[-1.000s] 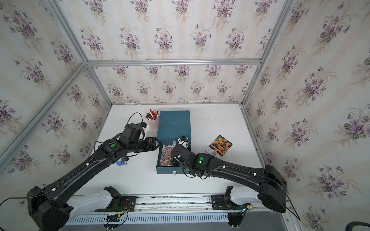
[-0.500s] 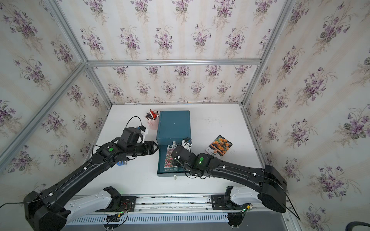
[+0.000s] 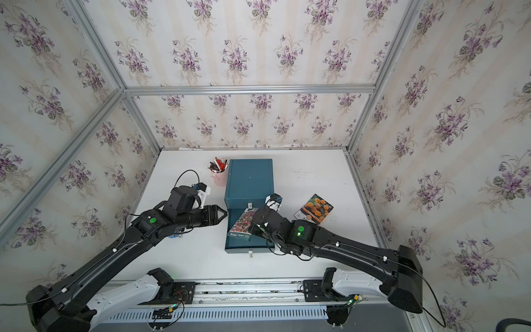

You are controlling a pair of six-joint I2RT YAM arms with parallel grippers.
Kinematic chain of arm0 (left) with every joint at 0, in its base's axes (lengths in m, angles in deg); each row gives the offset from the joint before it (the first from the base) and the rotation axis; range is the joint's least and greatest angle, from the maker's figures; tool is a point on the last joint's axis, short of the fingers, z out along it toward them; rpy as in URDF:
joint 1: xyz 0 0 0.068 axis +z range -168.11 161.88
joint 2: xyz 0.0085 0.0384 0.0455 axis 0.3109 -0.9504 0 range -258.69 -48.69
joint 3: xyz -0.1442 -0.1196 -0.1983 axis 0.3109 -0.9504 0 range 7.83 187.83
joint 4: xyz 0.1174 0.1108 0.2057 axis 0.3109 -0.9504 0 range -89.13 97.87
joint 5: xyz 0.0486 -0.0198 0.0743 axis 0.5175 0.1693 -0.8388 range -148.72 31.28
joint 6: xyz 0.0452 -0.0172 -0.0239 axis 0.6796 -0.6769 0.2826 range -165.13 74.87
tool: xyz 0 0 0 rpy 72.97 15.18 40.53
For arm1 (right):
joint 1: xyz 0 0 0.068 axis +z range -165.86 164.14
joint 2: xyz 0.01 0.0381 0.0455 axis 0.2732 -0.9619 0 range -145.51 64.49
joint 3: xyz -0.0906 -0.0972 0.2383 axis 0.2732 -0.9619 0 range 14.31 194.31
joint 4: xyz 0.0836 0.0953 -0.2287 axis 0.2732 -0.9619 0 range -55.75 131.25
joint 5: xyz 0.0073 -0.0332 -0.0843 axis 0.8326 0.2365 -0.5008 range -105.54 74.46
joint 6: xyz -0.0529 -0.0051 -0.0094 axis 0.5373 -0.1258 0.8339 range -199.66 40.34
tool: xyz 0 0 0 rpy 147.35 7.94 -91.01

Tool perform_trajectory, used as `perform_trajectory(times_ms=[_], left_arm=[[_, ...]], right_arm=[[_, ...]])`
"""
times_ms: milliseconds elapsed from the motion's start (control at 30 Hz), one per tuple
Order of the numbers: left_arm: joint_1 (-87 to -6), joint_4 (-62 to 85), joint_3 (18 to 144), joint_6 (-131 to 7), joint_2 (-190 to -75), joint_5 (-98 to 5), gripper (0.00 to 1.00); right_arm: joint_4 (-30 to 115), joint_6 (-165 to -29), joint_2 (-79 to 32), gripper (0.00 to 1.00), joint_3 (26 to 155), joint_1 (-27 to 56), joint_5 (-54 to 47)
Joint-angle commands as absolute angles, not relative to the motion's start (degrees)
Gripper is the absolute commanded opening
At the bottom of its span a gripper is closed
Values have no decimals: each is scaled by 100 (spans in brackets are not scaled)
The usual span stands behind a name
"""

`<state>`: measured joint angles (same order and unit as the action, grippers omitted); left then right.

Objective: Take the seed bags out of the drawer
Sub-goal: Pick up the seed packet from the drawer, then place the seed packet at the center of the board.

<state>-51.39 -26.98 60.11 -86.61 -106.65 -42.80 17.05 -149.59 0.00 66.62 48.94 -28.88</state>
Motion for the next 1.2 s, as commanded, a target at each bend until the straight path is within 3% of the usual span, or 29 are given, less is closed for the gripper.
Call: perform_trajectory(times_ms=[0,467,633,800,967,1167], left_arm=[[-5134,-2613,6155,-8597,-10696,-4400,68],[-5090,-2957,6916,-8469,-10832,-5008,74],[-5077,-2975,7127,-8378,-11049,-5007,76],[-5047,-2946,7236,-8355,-11204,-4994,78],[-5020,-2895,7322,-8343,-11367,-4924,78],[-5011,-2978,7417,-8273,-11435,-4923,78]], right_arm=[[1580,-15067,208,0,6617,4887,-2730],[683,-13243,1190,0,7159,5085,-2176],[-199,-12888,1590,0,7923,5078,-3237],[-1530,-13253,1223,0,8764,4957,-4814],[-2265,-13323,921,0,9123,4062,-5384],[-1721,-12414,972,0,8639,2108,-4329]])
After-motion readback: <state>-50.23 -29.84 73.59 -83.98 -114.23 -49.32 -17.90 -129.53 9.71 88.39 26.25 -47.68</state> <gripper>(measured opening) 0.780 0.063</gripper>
